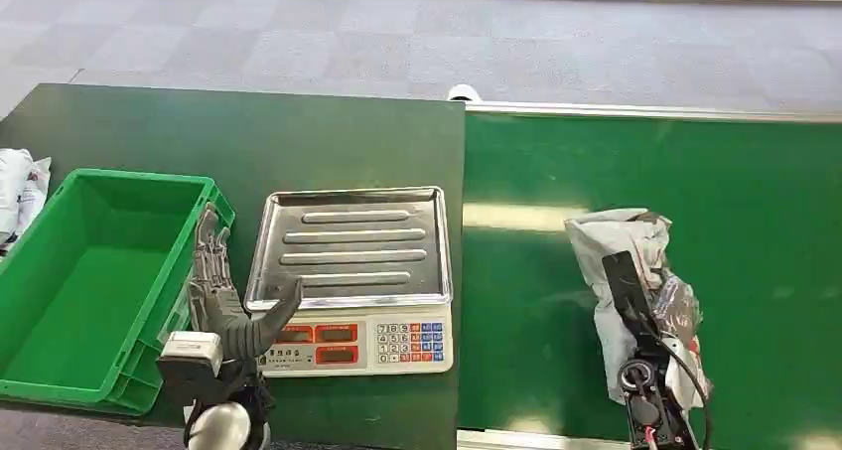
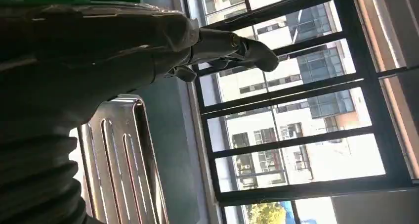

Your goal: Moved the parcel from conveyor to table for the left to box.

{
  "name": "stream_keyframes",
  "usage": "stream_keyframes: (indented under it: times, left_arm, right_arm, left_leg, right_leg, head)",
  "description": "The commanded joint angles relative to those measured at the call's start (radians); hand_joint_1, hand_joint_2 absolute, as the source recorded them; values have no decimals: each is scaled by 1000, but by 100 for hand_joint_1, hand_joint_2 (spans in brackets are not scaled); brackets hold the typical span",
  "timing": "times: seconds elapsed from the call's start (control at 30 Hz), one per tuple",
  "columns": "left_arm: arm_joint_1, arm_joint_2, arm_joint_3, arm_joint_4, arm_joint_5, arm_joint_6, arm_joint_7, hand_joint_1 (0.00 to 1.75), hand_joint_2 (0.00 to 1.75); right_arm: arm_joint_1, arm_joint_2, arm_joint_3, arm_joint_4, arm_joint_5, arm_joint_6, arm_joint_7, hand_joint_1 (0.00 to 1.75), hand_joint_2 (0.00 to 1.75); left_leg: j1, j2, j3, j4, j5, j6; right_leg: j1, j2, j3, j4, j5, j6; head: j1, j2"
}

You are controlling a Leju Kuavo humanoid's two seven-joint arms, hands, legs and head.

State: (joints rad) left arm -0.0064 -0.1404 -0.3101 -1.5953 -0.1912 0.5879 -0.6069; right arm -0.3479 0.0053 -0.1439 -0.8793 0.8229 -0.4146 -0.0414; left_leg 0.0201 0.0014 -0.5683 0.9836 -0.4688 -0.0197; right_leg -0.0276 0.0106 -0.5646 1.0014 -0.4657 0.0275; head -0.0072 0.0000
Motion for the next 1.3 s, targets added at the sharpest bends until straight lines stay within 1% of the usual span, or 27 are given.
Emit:
stream_keyframes:
  times: [0.03, 0.13, 0.17, 0.2, 0.27, 0.37, 0.4, 0.47, 0.53, 0.57, 0.63, 0.67, 0.7, 0.73, 0.77, 0.8, 0.83, 0.87, 0.9, 0.93, 0.97, 1.03, 1.07, 1.1, 1.13, 1.17, 1.3]
  left_arm:
    - [-27, -2, 1, 19, 33, -12, -31, 0, 175]
    - [-28, -3, 1, 16, 32, -9, -30, 0, 175]
    - [-26, -2, 1, 14, 32, -9, -30, 0, 175]
    - [-26, -2, 1, 13, 32, -8, -31, 0, 175]
    - [-42, -4, -6, 18, 55, -28, -40, 0, 175]
    - [-51, -8, -8, 21, 54, -22, -38, 0, 175]
    - [-51, -8, -8, 21, 54, -22, -38, 0, 175]
    - [-71, -3, -15, 22, 68, -29, -49, 0, 175]
    - [-89, -1, -14, 26, 76, -30, -50, 0, 175]
    - [-104, 0, -11, 35, 79, -25, -51, 0, 175]
    - [-118, 2, -1, 46, 90, -15, -55, 0, 175]
    - [-124, 6, 11, 46, 97, -1, -64, 0, 175]
    - [-123, 10, 19, 42, 101, 6, -66, 0, 175]
    - [-120, 13, 34, 33, 108, 18, -72, 0, 175]
    - [-115, 17, 50, 19, 114, 29, -77, 0, 175]
    - [-112, 19, 63, 9, 118, 39, -82, 0, 175]
    - [-108, 21, 77, -4, 125, 46, -86, 0, 175]
    - [-105, 23, 87, -15, 129, 52, -88, 0, 175]
    - [-101, 25, 91, -22, 129, 56, -88, 0, 175]
    - [-96, 27, 94, -28, 131, 59, -89, 0, 175]
    - [-88, 31, 95, -34, 134, 64, -91, 0, 175]
    - [-73, 35, 98, -41, 141, 68, -91, 0, 175]
    - [-70, 41, 97, -43, 150, 70, -91, 0, 175]
    - [-69, 42, 98, -44, 151, 75, -91, 0, 175]
    - [-68, 46, 99, -46, 154, 81, -91, 0, 175]
    - [-64, 46, 107, -53, 154, 91, -91, 0, 175]
    - [-55, 46, 126, -66, 159, 98, -91, 0, 175]
  right_arm:
    - [-38, 70, 155, -319, -117, 23, -123, 175, 175]
    - [-46, 78, 169, -313, -121, 19, -112, 175, 175]
    - [-44, 74, 172, -308, -122, 14, -113, 175, 175]
    - [-42, 69, 175, -305, -128, 9, -115, 175, 175]
    - [-68, 84, 234, -309, -136, 60, -155, 175, 175]
    - [-87, 107, 256, -313, -124, 60, -130, 175, 175]
    - [-87, 107, 256, -313, -124, 60, -130, 175, 175]
    - [-118, 99, 337, -319, -93, 104, -188, 175, 175]
    - [-155, 115, 404, -309, -52, 135, -206, 175, 175]
    - [-198, 119, 472, -277, 7, 166, -220, 175, 175]
    - [-264, 141, 532, -200, 42, 200, -228, 175, 175]
    - [-331, 148, 591, -113, 86, 236, -236, 175, 175]
    - [-368, 165, 613, -54, 104, 238, -239, 175, 175]
    - [-407, 188, 634, 10, 112, 256, -251, 175, 175]
    - [-463, 223, 662, 111, 126, 279, -255, 175, 175]
    - [-505, 249, 696, 181, 155, 296, -252, 175, 175]
    - [-533, 278, 718, 240, 166, 311, -260, 175, 175]
    - [-561, 313, 734, 305, 170, 318, -263, 175, 175]
    - [-574, 329, 753, 334, 180, 326, -265, 175, 175]
    - [-582, 344, 773, 358, 182, 339, -267, 175, 175]
    - [-588, 344, 838, 366, 164, 342, -257, 175, 175]
    - [-578, 344, 894, 361, 138, 346, -245, 175, 175]
    - [-584, 344, 950, 374, 105, 354, -220, 175, 175]
    - [-586, 344, 973, 384, 91, 354, -202, 175, 175]
    - [-591, 344, 1011, 402, 68, 362, -159, 147, 175]
    - [-590, 344, 1027, 421, 55, 333, -124, 0, 175]
    - [-585, 344, 1029, 463, 24, 312, -123, 0, 175]
  left_leg:
    - [-1, 5, -2, 1, 0, 1]
    - [-1, 6, -3, 1, 0, 2]
    - [-1, 3, -2, 0, 0, 1]
    - [-1, 3, -2, 0, 1, 1]
    - [0, 2, -2, 0, 0, 1]
    - [-1, 3, -2, 0, 0, 1]
    - [-1, 5, -2, 0, 0, 2]
    - [0, 4, -2, 0, 0, 2]
    - [-1, 3, -3, 1, 1, 1]
    - [-1, 3, -3, 1, 1, 1]
    - [-1, 7, -4, 1, 0, 1]
    - [-1, 8, -4, 1, 0, 2]
    - [-1, 10, -3, 1, 1, 1]
    - [-1, 12, -2, 1, 0, 1]
    - [-1, 8, -2, 0, 1, 1]
    - [-1, 12, -2, 0, 1, 0]
    - [0, 9, -1, 0, 1, 0]
    - [0, 16, -1, 0, 1, 0]
    - [0, 14, -1, -1, 2, 0]
    - [0, 12, -1, 0, 1, -1]
    - [0, 12, -1, -1, 1, 0]
    - [0, 9, -1, -1, 1, -1]
    - [1, 8, -1, -2, 2, 0]
    - [1, 7, 0, -2, 2, 0]
    - [1, 7, 1, -3, 2, 0]
    - [1, 6, 0, -3, 2, 0]
    - [1, 3, -2, -2, 3, 0]
  right_leg:
    - [0, 4, -4, 2, 1, -2]
    - [0, 4, -6, 2, 2, -3]
    - [0, 1, -4, 1, 1, -2]
    - [0, 1, -4, 1, 1, -2]
    - [0, 0, -3, 1, 0, -2]
    - [0, 2, -3, 1, 0, -2]
    - [0, 3, -4, 1, 1, -4]
    - [0, 3, -4, 1, 1, -3]
    - [0, 2, -5, 2, 1, -2]
    - [-1, 2, -5, 2, 1, -2]
    - [0, 6, -7, 3, 2, -2]
    - [0, 6, -7, 3, 2, -3]
    - [0, 8, -7, 3, 3, -3]
    - [0, 9, -7, 3, 2, -3]
    - [0, 6, -5, 2, 2, -2]
    - [0, 10, -7, 3, 3, -3]
    - [0, 7, -5, 2, 2, -3]
    - [0, 13, -7, 3, 3, -4]
    - [1, 12, -8, 3, 4, -5]
    - [0, 10, -6, 4, 2, -3]
    - [1, 10, -6, 3, 2, -4]
    - [1, 7, -5, 3, 1, -3]
    - [1, 6, -5, 2, 1, -4]
    - [2, 5, -4, 1, 1, -4]
    - [2, 5, -3, 0, 2, -4]
    - [2, 4, -3, 1, 1, -4]
    - [2, 1, -4, 1, 1, -3]
  head:
    - [0, 0]
    - [0, 0]
    - [0, 0]
    - [0, 0]
    - [0, 0]
    - [0, 0]
    - [0, 0]
    - [0, 0]
    - [0, 0]
    - [0, 0]
    - [0, 0]
    - [0, 0]
    - [0, 0]
    - [0, 0]
    - [0, 0]
    - [0, 0]
    - [0, 0]
    - [0, 0]
    - [0, 0]
    - [0, 0]
    - [0, 0]
    - [0, 0]
    - [0, 0]
    - [0, 0]
    - [0, 0]
    - [0, 0]
    - [0, 0]
